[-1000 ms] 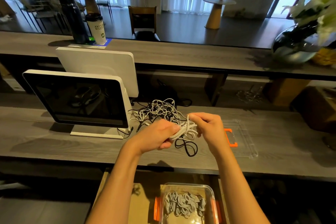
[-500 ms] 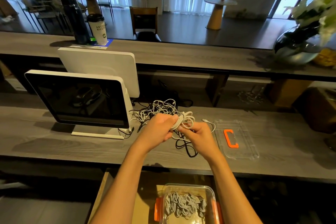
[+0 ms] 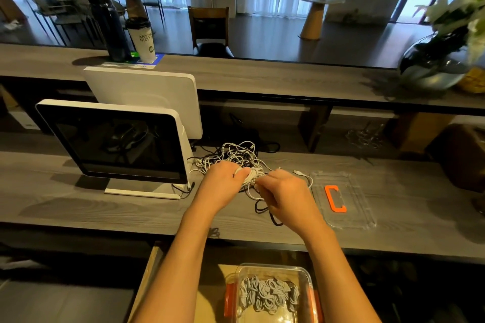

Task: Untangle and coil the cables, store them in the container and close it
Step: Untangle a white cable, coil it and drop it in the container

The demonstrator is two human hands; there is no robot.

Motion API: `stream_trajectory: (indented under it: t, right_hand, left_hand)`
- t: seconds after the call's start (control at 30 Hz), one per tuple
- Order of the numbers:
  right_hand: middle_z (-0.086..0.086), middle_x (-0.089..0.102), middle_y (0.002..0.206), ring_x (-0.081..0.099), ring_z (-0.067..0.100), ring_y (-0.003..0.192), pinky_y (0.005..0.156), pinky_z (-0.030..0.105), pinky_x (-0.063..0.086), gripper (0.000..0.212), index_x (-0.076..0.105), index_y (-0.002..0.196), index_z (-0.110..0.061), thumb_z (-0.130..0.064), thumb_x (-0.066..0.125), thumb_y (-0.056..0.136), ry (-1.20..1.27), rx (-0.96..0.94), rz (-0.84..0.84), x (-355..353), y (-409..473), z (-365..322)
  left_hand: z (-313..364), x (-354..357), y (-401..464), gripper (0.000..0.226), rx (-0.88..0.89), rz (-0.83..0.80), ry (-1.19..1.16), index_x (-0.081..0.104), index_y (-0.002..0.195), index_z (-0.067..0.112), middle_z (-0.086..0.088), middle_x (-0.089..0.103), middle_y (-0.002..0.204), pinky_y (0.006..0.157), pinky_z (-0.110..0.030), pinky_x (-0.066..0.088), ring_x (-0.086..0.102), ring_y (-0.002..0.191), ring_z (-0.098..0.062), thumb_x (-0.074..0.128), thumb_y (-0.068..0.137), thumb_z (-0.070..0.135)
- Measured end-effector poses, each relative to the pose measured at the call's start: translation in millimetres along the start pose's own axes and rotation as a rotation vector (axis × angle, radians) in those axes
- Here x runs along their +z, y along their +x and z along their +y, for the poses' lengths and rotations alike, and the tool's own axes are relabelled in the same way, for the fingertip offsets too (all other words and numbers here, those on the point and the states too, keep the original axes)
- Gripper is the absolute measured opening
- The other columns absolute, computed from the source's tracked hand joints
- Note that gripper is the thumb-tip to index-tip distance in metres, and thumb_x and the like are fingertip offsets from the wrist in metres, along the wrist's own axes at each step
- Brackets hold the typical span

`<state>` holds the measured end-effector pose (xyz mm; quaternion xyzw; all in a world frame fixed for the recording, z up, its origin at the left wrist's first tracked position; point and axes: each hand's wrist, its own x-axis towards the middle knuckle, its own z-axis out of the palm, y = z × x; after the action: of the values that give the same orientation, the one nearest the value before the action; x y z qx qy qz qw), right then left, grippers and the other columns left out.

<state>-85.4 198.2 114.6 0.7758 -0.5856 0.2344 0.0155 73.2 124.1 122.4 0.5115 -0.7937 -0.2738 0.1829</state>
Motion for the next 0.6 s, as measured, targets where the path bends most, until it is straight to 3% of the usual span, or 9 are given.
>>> stream_trajectory:
  t: [0.07,0.17,0.2,0.27,0.37,0.5,0.6]
  right_hand:
    - [-0.001,0.064,0.084,0.057,0.018,0.079,0.055,0.034,0.050,0.028,0.071,0.094,-0.015,-0.030,0.048,0.097,-0.020,-0.055,0.178,1,-5,6]
    - [-0.001,0.069,0.112,0.060,0.015,0.109,0.082,0.025,0.053,0.030,0.074,0.101,-0.017,-0.036,0.051,0.098,0.153,-0.038,0.202,4,-8,12]
    - [-0.002,0.070,0.113,0.061,0.011,0.109,0.087,0.024,0.053,0.028,0.075,0.103,-0.018,-0.035,0.054,0.097,0.256,-0.004,0.188,4,-8,12]
    - [-0.006,0.074,0.096,0.066,0.003,0.090,0.077,0.019,0.053,0.020,0.076,0.105,-0.018,-0.029,0.062,0.095,0.417,0.076,0.196,2,-8,11]
    - [-0.011,0.072,0.078,0.065,0.002,0.072,0.062,0.011,0.046,0.012,0.077,0.099,-0.017,-0.019,0.066,0.094,0.464,0.150,0.194,-3,-5,11]
    - [0.004,0.069,0.068,0.061,0.017,0.061,0.056,0.028,0.046,0.016,0.076,0.088,-0.015,-0.015,0.063,0.096,0.709,0.299,0.183,-5,-1,3]
    - [0.016,0.067,0.067,0.055,0.023,0.057,0.054,0.030,0.044,0.020,0.077,0.082,-0.009,-0.012,0.062,0.096,0.899,0.400,0.092,-11,1,4]
  left_hand:
    - [0,-6,1,0.047,0.017,-0.121,0.002,0.047,0.061,0.013,-0.005,0.048,0.059,0.057,-0.034,0.032,0.042,0.056,-0.018,0.047,0.102,0.036]
    - [0,-15,-5,0.045,0.062,-0.272,-0.069,0.051,0.063,0.016,0.001,0.050,0.056,0.059,-0.032,0.037,0.043,0.051,-0.013,0.047,0.103,0.037]
    - [0,-17,-8,0.045,0.074,-0.298,-0.116,0.051,0.063,0.019,0.006,0.049,0.052,0.057,-0.029,0.038,0.042,0.047,-0.009,0.046,0.103,0.036]
    - [1,-17,-13,0.044,0.105,-0.291,-0.182,0.052,0.064,0.021,0.009,0.048,0.048,0.055,-0.023,0.037,0.040,0.042,-0.005,0.045,0.104,0.037]
    - [1,-12,-17,0.043,0.144,-0.224,-0.272,0.057,0.070,0.017,0.006,0.052,0.048,0.053,-0.018,0.039,0.044,0.043,-0.008,0.043,0.105,0.038]
    - [5,-6,-16,0.038,0.153,-0.110,-0.411,0.058,0.070,0.020,0.003,0.055,0.051,0.053,-0.028,0.046,0.049,0.045,-0.011,0.047,0.104,0.033]
    - [5,-3,-17,0.036,0.225,-0.065,-0.386,0.058,0.069,0.026,0.005,0.054,0.050,0.055,-0.030,0.047,0.050,0.045,-0.007,0.048,0.104,0.029]
